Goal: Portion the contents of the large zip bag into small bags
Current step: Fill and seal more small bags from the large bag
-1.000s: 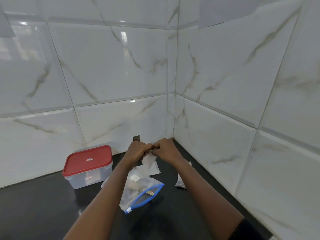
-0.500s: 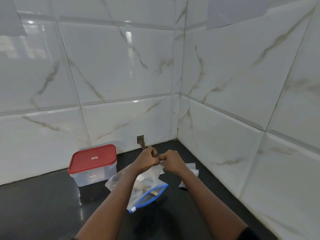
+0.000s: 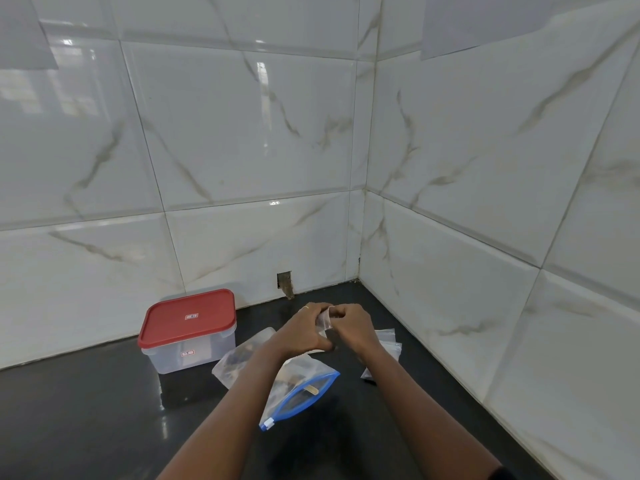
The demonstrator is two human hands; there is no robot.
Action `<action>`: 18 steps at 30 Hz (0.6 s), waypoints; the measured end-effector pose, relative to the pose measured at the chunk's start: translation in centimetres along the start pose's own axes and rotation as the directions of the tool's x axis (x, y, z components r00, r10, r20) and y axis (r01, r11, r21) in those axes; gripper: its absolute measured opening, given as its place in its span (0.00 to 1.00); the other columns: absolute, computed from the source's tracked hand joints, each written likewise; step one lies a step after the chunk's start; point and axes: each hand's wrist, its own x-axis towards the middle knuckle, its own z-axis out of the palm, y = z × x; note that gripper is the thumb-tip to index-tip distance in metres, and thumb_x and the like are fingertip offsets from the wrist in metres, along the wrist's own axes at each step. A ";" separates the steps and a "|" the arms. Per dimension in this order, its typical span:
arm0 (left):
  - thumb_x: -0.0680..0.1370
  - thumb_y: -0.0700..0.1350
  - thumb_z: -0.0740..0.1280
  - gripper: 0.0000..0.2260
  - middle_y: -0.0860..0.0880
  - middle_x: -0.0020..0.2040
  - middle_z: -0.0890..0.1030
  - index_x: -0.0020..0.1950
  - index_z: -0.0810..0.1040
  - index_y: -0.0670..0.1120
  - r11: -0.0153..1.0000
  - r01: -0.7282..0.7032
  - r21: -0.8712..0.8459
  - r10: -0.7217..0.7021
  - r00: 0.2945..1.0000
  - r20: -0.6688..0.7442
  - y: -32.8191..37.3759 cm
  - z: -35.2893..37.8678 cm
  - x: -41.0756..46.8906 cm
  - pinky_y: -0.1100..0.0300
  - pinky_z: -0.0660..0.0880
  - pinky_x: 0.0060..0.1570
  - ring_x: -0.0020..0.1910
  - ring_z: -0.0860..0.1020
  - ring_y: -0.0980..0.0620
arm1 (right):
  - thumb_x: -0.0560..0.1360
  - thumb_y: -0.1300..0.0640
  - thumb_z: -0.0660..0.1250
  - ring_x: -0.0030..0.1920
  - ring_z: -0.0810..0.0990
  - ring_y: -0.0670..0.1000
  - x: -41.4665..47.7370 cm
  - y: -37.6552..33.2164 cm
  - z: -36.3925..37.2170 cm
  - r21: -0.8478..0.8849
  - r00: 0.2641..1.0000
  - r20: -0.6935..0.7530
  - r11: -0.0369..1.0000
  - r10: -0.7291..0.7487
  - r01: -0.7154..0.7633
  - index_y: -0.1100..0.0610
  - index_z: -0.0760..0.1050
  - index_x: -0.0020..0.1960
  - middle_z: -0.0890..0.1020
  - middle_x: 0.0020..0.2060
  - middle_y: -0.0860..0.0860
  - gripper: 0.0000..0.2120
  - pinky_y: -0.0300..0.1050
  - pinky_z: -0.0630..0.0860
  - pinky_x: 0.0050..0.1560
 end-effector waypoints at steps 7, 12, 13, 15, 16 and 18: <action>0.67 0.49 0.75 0.23 0.52 0.53 0.74 0.59 0.73 0.47 0.997 0.050 0.054 -0.048 0.998 -0.038 -0.7 0.1 0.5 0.60 0.71 0.55 0.54 0.74 0.52 | 0.76 0.56 0.67 0.54 0.76 0.48 0.5 0.1 0.0 -0.074 0.997 0.065 0.996 -0.041 0.046 0.60 0.77 0.61 0.76 0.60 0.52 0.15 0.35 0.70 0.49; 0.67 0.50 0.75 0.25 0.50 0.55 0.75 0.60 0.71 0.48 0.998 0.059 0.032 -0.058 0.997 -0.049 -1.1 0.3 0.4 0.68 0.70 0.50 0.52 0.74 0.54 | 0.76 0.61 0.66 0.58 0.77 0.50 0.5 0.3 -0.3 -0.169 0.995 0.057 0.981 -0.088 0.096 0.60 0.79 0.60 0.77 0.59 0.53 0.13 0.32 0.67 0.49; 0.67 0.50 0.75 0.25 0.50 0.55 0.76 0.60 0.71 0.48 0.998 0.054 0.029 -0.052 0.997 -0.051 -1.0 0.2 0.3 0.70 0.69 0.48 0.51 0.74 0.54 | 0.77 0.61 0.65 0.58 0.77 0.50 0.5 0.4 -0.3 -0.180 0.994 0.059 0.978 -0.095 0.104 0.59 0.79 0.61 0.77 0.59 0.54 0.13 0.32 0.66 0.48; 0.67 0.50 0.76 0.25 0.51 0.54 0.76 0.59 0.70 0.49 0.999 0.048 -0.001 -0.048 0.997 -0.059 -0.8 0.1 -0.1 0.72 0.68 0.46 0.50 0.75 0.55 | 0.77 0.62 0.64 0.59 0.76 0.51 0.4 0.4 -0.5 -0.175 0.992 0.069 0.977 -0.109 0.119 0.58 0.78 0.61 0.77 0.60 0.54 0.14 0.32 0.67 0.49; 0.67 0.50 0.76 0.25 0.53 0.54 0.76 0.59 0.70 0.49 0.999 0.047 -0.025 -0.048 0.997 -0.063 -0.8 0.1 -0.3 0.73 0.68 0.45 0.50 0.75 0.56 | 0.77 0.61 0.64 0.59 0.76 0.51 0.3 0.4 -0.5 -0.162 0.991 0.070 0.979 -0.116 0.126 0.57 0.78 0.62 0.77 0.60 0.54 0.14 0.32 0.67 0.50; 0.67 0.49 0.76 0.26 0.54 0.54 0.75 0.61 0.68 0.51 0.998 0.043 -0.050 -0.047 0.996 -0.070 -0.7 0.2 -0.6 0.74 0.68 0.45 0.51 0.75 0.57 | 0.77 0.60 0.65 0.58 0.76 0.50 0.1 0.4 -0.6 -0.104 0.989 0.068 0.985 -0.131 0.137 0.56 0.78 0.62 0.76 0.60 0.54 0.14 0.32 0.67 0.49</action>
